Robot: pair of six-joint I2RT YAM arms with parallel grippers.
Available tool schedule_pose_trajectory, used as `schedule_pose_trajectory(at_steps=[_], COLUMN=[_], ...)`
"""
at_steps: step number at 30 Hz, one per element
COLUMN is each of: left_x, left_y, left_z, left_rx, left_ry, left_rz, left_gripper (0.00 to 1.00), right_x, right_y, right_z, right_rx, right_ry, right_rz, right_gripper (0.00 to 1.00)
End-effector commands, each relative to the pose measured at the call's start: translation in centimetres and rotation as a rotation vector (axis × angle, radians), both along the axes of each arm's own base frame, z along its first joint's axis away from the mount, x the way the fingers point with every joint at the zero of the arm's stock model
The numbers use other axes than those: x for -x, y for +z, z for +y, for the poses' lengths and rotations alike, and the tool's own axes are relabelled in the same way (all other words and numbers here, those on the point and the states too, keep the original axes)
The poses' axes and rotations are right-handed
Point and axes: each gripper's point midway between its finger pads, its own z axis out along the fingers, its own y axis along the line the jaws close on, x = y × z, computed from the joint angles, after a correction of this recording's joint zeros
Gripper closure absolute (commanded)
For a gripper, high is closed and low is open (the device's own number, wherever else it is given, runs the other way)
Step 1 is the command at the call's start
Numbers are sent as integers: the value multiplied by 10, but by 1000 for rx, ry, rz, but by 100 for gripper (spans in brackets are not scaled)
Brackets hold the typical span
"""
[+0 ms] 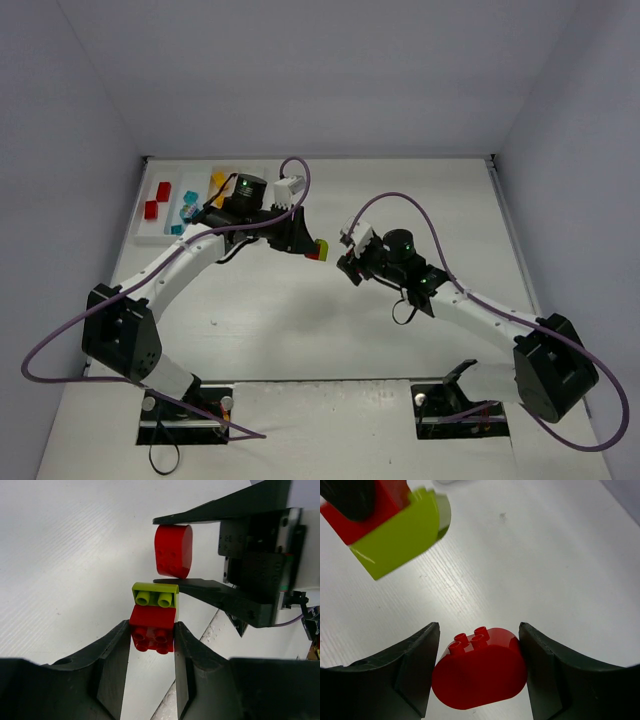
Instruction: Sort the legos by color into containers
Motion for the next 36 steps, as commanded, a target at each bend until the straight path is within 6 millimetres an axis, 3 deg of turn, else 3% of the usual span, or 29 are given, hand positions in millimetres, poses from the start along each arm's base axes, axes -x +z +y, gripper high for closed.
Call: schedule_pose_trajectory(at_steps=[1,5,15,25,27,28,32,36], left_x=[-11,-14,-14,-14,-13,-14,-14,-14], left_y=[43,49,62,70,71,71,71,72], left_z=[6,13,19,23,23,23,23,22], left_rx=[49,50,55,61,60,60,62,66], left_ry=[17,39,55,64,68,69,66,62], left_rz=[-138,-162,-242,-304,-310,-313,-315,-318], left_gripper=[100,100,100,100,100,100,100,100], right_x=[-14,-15,-21,-27,-28,-29,-30,-31], right_y=[2,-22,-44,-78,-84,-88,-100,-100], right_z=[9,15,24,29,29,29,29,29], right_rx=[-28,-6,-12,38,44,51,76,78], right_ry=[-20,-25,-62,-140,-157,-167,-188,-195], right_rz=[9,97,214,393,417,433,482,491], right_gripper=[100,100,100,90,84,74,58,44])
